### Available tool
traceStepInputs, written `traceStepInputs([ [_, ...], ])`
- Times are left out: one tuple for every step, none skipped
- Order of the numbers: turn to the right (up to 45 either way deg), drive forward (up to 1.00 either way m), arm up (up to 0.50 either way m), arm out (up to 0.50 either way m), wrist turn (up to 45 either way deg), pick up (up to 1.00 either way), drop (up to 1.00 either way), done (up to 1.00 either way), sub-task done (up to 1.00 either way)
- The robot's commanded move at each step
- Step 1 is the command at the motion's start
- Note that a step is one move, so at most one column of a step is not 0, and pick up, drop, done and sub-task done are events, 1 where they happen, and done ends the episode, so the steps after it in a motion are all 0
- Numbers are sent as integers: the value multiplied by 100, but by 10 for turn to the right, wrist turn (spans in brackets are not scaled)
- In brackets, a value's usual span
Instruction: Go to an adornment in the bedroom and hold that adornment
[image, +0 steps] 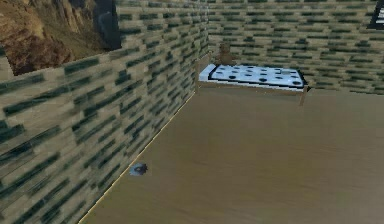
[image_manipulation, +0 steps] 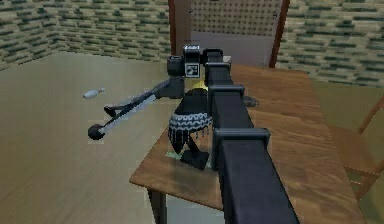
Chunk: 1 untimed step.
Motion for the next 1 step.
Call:
traceStepInputs([
  [0, 0, 0, 0, 450, 0, 0, 0, 0],
])
